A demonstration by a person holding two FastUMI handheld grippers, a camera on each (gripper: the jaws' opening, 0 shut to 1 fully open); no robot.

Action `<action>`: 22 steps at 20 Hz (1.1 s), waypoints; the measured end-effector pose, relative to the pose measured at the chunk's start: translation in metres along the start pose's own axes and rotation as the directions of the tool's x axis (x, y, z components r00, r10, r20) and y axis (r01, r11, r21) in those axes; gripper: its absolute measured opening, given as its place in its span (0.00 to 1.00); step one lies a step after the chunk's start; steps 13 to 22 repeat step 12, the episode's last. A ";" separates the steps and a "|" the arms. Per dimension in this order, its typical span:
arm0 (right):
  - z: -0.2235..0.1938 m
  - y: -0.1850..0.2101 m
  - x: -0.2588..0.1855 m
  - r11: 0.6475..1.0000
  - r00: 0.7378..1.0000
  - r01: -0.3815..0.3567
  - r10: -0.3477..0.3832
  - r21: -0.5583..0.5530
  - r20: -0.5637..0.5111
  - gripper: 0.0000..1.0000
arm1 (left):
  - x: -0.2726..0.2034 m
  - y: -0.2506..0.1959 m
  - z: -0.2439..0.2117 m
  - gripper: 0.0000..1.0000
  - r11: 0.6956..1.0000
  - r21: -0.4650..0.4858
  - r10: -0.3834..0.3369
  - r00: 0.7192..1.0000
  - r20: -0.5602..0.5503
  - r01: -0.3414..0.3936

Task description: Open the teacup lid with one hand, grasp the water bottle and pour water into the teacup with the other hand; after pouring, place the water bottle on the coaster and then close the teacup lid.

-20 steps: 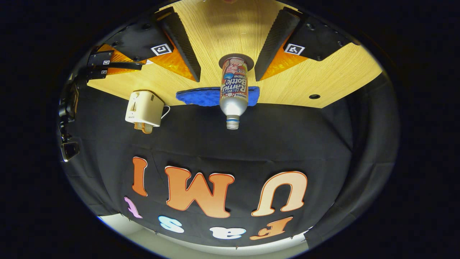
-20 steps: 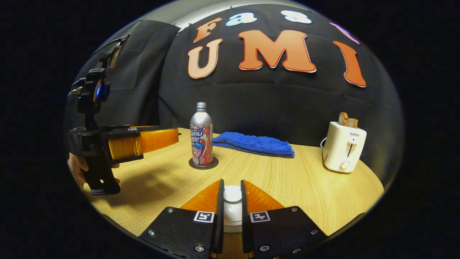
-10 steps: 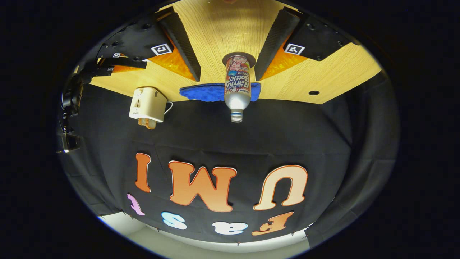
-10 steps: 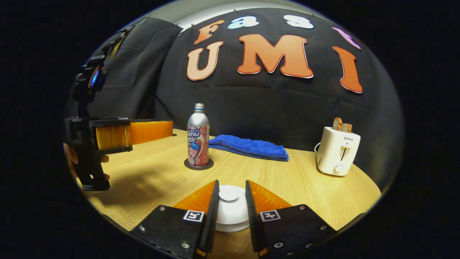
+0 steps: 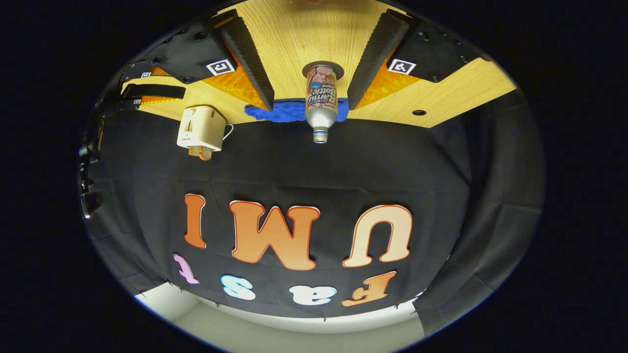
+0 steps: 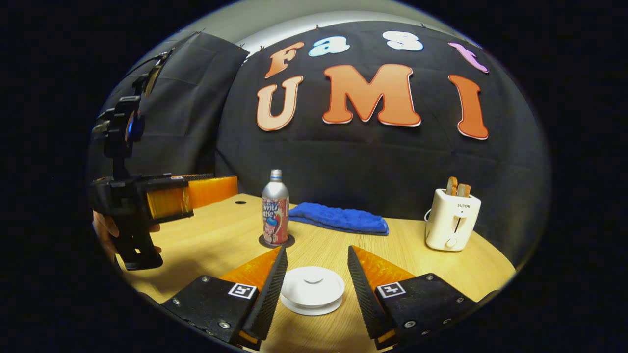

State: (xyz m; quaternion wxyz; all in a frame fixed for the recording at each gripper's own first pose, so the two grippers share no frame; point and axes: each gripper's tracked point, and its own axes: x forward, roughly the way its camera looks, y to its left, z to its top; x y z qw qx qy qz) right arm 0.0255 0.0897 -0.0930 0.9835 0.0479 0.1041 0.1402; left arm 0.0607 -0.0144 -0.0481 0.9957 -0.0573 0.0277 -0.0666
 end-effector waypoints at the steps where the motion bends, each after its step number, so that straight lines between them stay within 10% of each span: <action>1: 0.009 -0.002 -0.005 1.000 1.000 0.003 -0.003 -0.001 0.025 0.76 | -0.004 0.000 0.005 0.97 1.000 0.000 0.010 1.000 0.010 -0.010; 12: 0.072 -0.058 -0.041 0.987 0.967 0.161 -0.161 0.019 0.196 0.80 | -0.043 0.025 0.044 0.94 0.990 0.014 0.135 0.981 0.143 -0.138; 22: 0.072 -0.058 -0.041 0.987 0.967 0.161 -0.161 0.019 0.196 0.80 | -0.043 0.025 0.044 0.94 0.990 0.014 0.135 0.981 0.143 -0.138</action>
